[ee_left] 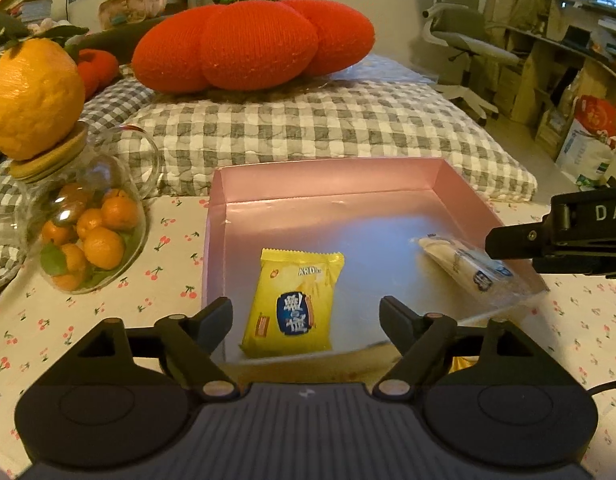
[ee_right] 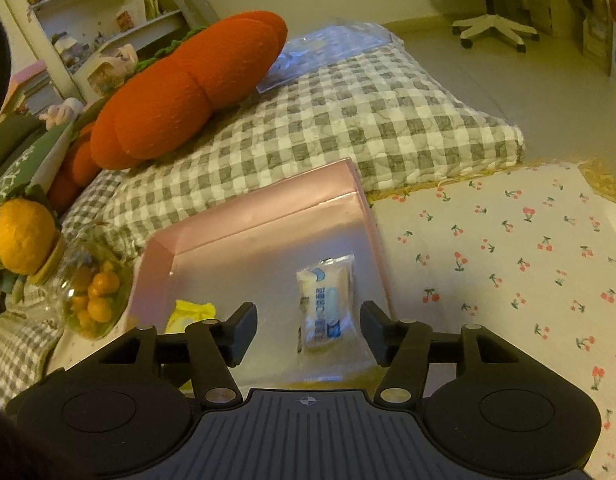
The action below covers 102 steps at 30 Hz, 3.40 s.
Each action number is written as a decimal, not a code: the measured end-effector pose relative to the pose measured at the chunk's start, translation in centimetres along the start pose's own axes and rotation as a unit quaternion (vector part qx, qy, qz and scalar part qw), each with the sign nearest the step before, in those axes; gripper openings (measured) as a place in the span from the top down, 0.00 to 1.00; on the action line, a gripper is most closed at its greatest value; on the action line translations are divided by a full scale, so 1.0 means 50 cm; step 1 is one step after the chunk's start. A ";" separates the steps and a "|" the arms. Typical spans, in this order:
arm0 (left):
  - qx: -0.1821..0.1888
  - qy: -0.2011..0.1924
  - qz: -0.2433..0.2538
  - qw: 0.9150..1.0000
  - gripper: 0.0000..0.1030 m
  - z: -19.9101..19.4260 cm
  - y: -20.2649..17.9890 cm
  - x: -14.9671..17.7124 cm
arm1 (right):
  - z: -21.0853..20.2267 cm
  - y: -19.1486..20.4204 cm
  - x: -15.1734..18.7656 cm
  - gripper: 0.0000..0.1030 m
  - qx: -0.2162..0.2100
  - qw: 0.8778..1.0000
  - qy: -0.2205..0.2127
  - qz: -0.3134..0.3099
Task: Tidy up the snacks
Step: 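Withdraw both tools from the box back toward the snack pile, then grasp the red candy wrapper with left tool while right tool grasps another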
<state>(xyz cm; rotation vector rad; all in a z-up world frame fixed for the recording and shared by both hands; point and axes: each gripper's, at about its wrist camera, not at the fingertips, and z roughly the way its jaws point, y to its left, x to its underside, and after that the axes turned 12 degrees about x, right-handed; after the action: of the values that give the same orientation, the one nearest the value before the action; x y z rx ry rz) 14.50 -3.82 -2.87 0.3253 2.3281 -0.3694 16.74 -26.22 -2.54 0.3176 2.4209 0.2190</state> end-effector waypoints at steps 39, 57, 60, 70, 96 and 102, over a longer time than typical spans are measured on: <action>0.049 0.036 0.020 0.998 0.02 -0.180 0.023 0.124 | -0.162 0.009 0.192 0.19 -0.051 0.991 0.007 -0.120; 0.180 0.099 0.109 0.973 0.26 -0.142 -0.045 0.195 | -0.145 0.002 0.228 0.19 -0.093 0.982 0.029 -0.162; 0.170 0.113 0.115 0.972 0.30 -0.127 -0.049 0.203 | -0.136 0.007 0.229 0.19 -0.096 0.981 0.035 -0.162; 0.167 0.120 0.099 0.974 0.33 -0.115 -0.041 0.205 | -0.109 0.052 0.236 0.19 -0.107 0.977 0.039 -0.180; 0.159 0.123 0.078 0.976 0.41 -0.135 -0.016 0.196 | -0.068 0.108 0.257 0.67 -0.092 0.976 0.022 -0.195; 0.166 0.117 0.076 0.976 0.41 -0.150 -0.017 0.192 | -0.077 0.088 0.247 0.71 -0.094 0.980 0.016 -0.175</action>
<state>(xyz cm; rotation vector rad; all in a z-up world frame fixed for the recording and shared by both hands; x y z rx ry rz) 2.77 -0.73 -4.46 0.7400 2.4450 -0.6773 5.81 -18.78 -6.08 -0.1986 2.4173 0.2916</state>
